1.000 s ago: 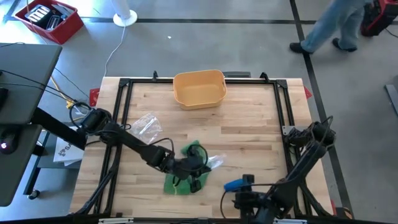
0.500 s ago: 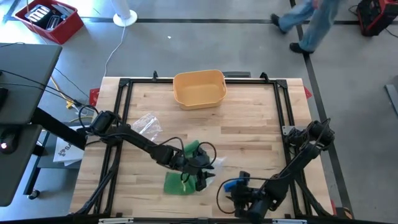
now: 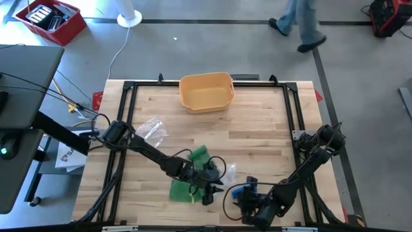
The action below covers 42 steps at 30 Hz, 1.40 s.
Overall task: Roll bandage
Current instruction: Open the bottom transparent zip bag
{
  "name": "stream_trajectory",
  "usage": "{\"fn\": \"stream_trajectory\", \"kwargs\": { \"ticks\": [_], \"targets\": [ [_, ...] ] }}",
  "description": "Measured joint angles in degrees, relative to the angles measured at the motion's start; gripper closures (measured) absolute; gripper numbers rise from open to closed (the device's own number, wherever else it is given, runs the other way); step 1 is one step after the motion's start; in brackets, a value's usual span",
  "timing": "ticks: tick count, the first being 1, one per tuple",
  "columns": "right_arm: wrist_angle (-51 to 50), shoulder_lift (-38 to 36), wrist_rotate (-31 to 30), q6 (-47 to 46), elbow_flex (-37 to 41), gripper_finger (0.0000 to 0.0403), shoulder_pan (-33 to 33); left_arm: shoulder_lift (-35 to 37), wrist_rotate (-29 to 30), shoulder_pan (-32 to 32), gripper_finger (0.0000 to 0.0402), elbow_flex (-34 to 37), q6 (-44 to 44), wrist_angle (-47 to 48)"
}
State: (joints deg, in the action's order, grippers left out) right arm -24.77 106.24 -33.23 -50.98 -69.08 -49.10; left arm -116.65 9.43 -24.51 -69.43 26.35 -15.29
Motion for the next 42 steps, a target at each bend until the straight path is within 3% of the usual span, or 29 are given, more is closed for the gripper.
{"fn": "stream_trajectory", "kwargs": {
  "ticks": [4, 6, 18, 27, 34, 38, 42],
  "targets": [
    [-6.1, 0.0, 9.2, -0.6, -2.3, 0.0249, 0.0, -0.4, -0.1, 0.0, 0.0303, 0.0, 0.8, -2.2],
    [-10.9, 0.0, 10.5, -2.1, -3.7, 0.0249, -0.1, -0.4, -0.8, 0.3, 0.0304, 0.0, 1.8, -3.2],
    [-12.9, 0.0, 6.7, -0.5, -5.0, 0.0249, 0.1, -1.6, -4.3, 1.7, 0.0279, 0.0, -0.1, -4.3],
    [-11.5, 0.0, 4.0, 0.2, -5.0, 0.0249, 0.1, -2.8, -3.2, 1.4, 0.0325, 0.0, -1.1, -4.3],
    [-8.8, 0.0, 3.3, 10.0, -4.9, 0.0249, 0.7, -2.8, -2.9, 1.4, 0.0397, 0.0, -2.1, -4.2],
    [-8.3, 0.0, 2.4, 15.9, -4.9, 0.0249, 2.4, -2.6, -4.6, 1.4, 0.0378, 0.0, -3.0, -4.3],
    [-6.2, 1.1, 8.6, 24.7, -4.9, 0.0249, 5.0, -2.6, -4.7, 1.2, 0.0352, 0.0, -3.1, -4.2]
  ]
}}
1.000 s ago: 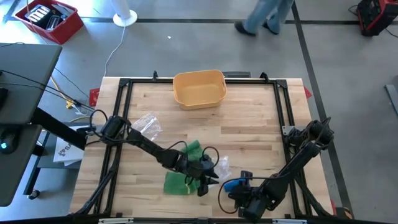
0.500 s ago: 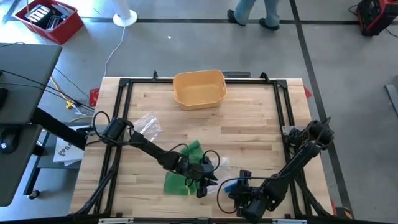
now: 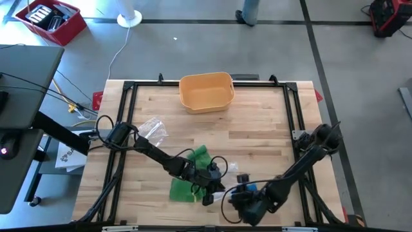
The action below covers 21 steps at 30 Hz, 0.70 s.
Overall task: Roll bandage
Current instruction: Open the bottom transparent zip bag
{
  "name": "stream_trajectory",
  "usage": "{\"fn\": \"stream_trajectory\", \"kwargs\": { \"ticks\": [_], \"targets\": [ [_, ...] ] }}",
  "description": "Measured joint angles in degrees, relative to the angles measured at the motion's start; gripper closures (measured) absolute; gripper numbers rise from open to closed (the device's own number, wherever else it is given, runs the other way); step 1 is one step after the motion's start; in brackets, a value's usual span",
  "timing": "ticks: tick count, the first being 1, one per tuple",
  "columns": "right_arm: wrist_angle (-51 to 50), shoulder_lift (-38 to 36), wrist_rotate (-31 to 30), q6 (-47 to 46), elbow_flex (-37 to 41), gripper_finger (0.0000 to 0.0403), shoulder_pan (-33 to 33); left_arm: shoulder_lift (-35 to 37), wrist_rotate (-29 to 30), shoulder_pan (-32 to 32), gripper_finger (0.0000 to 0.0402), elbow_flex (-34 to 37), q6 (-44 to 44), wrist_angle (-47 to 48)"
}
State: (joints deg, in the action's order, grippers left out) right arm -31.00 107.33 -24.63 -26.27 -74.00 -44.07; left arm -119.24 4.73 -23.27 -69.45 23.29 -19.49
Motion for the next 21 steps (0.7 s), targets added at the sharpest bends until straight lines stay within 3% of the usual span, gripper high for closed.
{"fn": "stream_trajectory", "kwargs": {
  "ticks": [7, 15, 21],
  "targets": [
    [-2.4, 2.9, 1.8, 3.5, 0.0, 0.0269, 2.3, 0.0, -0.1, -0.7, 0.0326, 0.0, 0.2, 0.9],
    [-6.5, 3.3, 1.0, -2.3, 0.0, 0.0394, 2.5, 0.0, 0.3, -2.5, 0.0325, -0.8, -7.0, -0.2],
    [-6.7, 1.8, -4.2, -9.2, 0.0, 0.0401, 2.4, 0.1, 9.7, -4.6, 0.0325, -3.9, -20.5, -0.7]
  ]
}}
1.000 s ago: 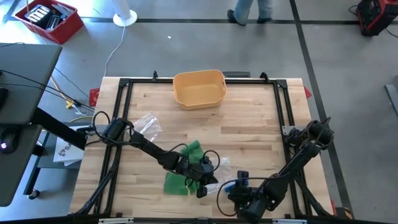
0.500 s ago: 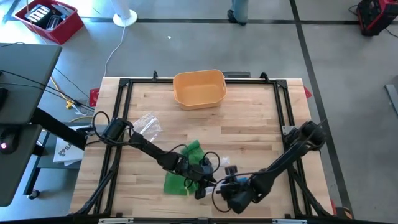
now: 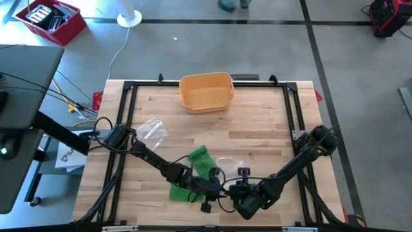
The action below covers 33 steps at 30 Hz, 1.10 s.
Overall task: Roll bandage
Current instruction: Open the bottom transparent zip bag
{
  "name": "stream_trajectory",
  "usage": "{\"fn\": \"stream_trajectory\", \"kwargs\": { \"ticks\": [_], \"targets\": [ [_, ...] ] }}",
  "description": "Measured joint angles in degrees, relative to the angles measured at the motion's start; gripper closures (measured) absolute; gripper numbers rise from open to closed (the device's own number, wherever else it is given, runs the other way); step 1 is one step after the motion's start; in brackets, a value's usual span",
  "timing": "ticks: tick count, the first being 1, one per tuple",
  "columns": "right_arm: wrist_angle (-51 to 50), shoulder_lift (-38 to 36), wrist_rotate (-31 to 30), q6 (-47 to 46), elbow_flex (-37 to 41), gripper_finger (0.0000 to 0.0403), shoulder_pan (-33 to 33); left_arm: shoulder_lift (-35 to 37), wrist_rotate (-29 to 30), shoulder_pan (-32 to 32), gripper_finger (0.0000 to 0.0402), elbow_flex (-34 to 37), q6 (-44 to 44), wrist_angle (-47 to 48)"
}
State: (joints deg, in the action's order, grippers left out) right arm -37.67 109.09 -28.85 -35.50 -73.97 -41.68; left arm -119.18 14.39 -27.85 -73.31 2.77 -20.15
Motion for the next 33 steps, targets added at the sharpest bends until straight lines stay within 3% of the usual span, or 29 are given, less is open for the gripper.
{"fn": "stream_trajectory", "kwargs": {
  "ticks": [4, 8, 18, 30, 33],
  "targets": [
    [0.0, -2.4, -4.1, -3.2, 0.0, 0.0402, -0.5, 0.1, 6.9, -1.1, 0.0313, -1.4, -7.2, -0.2],
    [0.4, -4.1, -5.1, -3.5, 0.0, 0.0402, -0.8, 0.1, 13.2, -1.1, 0.0296, -1.4, -7.0, 0.3],
    [2.3, -4.6, -5.0, -2.0, 0.0, 0.0403, -1.5, 0.1, 16.0, 0.6, 0.0329, -1.4, 0.0, 8.5],
    [5.3, -4.6, -7.5, 1.4, 0.0, 0.0403, -1.5, 0.1, 11.2, 1.1, 0.0349, -1.4, 0.3, 7.8],
    [4.7, -4.6, -8.1, 1.0, -1.0, 0.0403, -1.5, 0.1, 17.4, 1.2, 0.0367, -1.4, 7.3, 11.1]
  ]
}}
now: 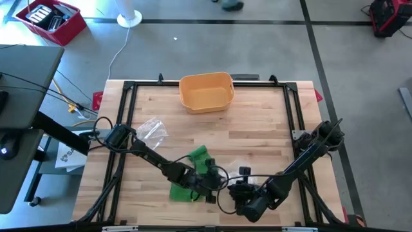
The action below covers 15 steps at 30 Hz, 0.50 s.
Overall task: Roll bandage
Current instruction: Open the bottom transparent zip bag
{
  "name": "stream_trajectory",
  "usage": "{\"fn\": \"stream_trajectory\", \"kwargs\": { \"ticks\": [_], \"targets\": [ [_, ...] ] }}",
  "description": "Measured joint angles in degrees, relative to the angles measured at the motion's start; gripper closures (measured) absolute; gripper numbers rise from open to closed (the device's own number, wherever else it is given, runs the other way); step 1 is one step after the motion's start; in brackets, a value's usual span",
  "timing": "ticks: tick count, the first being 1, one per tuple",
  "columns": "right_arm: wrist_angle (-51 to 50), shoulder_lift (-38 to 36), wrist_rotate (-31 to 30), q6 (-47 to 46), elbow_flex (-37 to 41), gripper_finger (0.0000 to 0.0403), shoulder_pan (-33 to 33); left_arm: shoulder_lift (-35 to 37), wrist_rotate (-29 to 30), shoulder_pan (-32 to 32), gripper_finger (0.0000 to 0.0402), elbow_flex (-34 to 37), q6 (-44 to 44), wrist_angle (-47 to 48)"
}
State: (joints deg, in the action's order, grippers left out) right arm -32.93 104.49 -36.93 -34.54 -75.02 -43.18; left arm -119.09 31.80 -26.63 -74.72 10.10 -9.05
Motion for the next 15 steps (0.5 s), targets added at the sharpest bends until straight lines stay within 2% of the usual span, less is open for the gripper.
{"fn": "stream_trajectory", "kwargs": {
  "ticks": [2, 5, 10, 15],
  "targets": [
    [0.0, 0.0, 0.0, 0.0, -1.6, 0.0403, 0.0, 0.0, 5.0, 0.0, 0.0390, 0.0, 3.3, 3.2],
    [-1.0, 0.0, 0.4, 0.1, -3.0, 0.0403, 0.0, 0.0, 8.8, 0.1, 0.0396, 0.0, 6.8, 5.1],
    [-2.6, 0.0, 3.5, -0.5, -3.0, 0.0395, 0.0, 0.0, 9.0, -0.6, 0.0400, 0.0, 8.9, 3.2],
    [-4.4, 0.0, 5.7, 4.0, -2.9, 0.0332, 0.0, 0.0, 5.3, -1.4, 0.0401, 0.0, 10.0, 0.1]
  ]
}}
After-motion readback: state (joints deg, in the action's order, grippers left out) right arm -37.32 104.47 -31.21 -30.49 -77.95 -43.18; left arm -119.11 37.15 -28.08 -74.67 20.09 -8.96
